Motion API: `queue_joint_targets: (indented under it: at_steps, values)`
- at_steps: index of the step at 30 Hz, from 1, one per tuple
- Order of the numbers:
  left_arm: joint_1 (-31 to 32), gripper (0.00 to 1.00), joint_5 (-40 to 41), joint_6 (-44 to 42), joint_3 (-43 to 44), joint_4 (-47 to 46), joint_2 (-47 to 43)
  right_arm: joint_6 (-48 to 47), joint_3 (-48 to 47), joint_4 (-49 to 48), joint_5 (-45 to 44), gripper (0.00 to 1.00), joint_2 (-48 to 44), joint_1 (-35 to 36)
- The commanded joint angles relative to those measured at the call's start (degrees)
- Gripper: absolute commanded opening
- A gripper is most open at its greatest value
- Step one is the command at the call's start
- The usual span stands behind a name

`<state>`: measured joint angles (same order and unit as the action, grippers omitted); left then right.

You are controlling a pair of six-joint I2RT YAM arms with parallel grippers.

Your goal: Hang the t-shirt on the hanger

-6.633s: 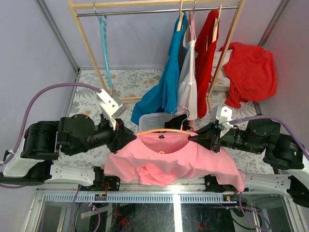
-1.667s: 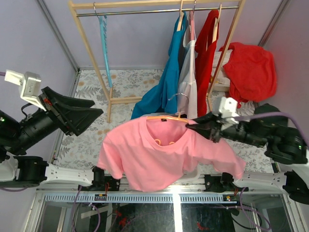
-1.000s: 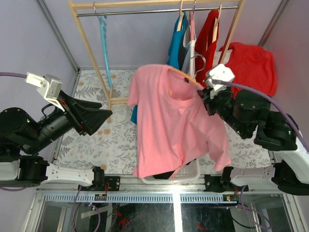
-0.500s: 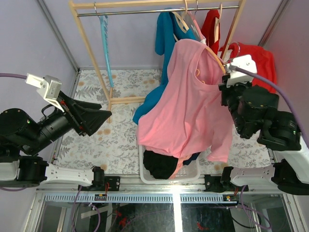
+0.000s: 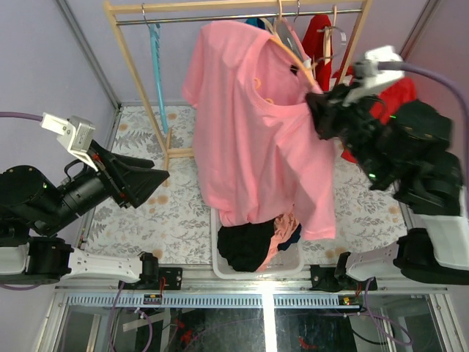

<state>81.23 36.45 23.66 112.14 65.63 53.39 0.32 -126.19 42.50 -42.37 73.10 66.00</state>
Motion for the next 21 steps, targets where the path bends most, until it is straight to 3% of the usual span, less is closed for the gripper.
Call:
queue_joint_targets:
  at_steps: [1, 12, 21]
  values:
    - [-0.2, 0.53, -0.1, 1.3, 0.3, 0.5, -0.9, -2.2, -4.0, -7.7, -0.2, 0.00, 8.7, 0.1]
    - [-0.3, 0.53, -0.8, 1.5, -0.7, 0.2, -1.0, -10.7, -16.9, -14.1, -4.0, 0.00, 25.9, -0.3]
    - [-0.3, 0.53, -1.0, 1.1, -1.3, 0.0, -1.7, -9.0, -16.5, -19.3, 6.3, 0.00, 29.2, -5.1]
